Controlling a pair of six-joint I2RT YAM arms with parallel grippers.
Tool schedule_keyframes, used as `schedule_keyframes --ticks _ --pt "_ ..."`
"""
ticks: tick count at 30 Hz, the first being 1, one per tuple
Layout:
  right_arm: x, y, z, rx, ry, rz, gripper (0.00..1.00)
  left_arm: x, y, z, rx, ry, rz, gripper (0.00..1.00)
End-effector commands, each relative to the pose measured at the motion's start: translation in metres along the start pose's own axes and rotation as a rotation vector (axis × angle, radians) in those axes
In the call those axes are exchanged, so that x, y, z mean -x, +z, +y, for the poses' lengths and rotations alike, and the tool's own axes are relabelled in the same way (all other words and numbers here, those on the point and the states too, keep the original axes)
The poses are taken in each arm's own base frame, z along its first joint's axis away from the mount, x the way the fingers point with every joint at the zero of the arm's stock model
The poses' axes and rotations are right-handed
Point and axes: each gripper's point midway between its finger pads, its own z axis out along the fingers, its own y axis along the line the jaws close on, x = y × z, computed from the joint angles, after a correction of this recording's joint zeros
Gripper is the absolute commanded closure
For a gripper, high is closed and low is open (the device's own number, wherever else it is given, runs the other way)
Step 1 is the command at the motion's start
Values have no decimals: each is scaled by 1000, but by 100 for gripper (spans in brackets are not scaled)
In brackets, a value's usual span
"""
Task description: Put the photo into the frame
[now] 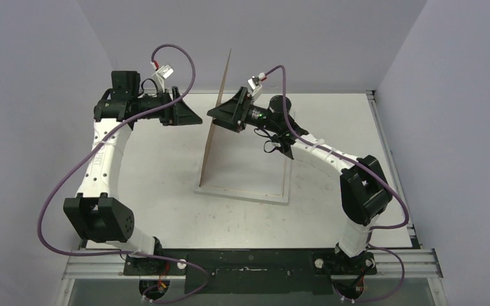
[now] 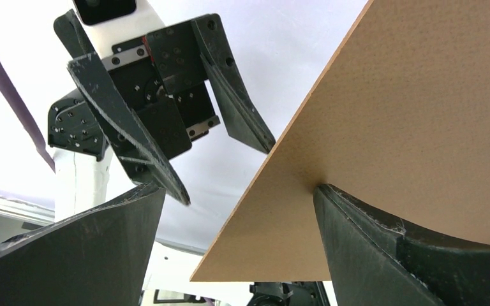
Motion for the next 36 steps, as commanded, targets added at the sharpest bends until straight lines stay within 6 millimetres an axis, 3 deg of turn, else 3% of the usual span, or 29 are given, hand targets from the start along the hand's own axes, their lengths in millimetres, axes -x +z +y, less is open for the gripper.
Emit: schedule_keyframes --ticks 1,6,15,36 --pt "19 6 20 74 -50 -58 10 -3 2 -19 -33 66 -9 35" --pt "22 9 20 84 -37 -72 10 -12 7 -21 -31 72 13 34" --pt "20 10 18 81 -25 -69 10 -19 18 -5 51 96 41 35" --pt "17 9 11 66 -24 -58 10 -14 21 -6 47 99 40 36"
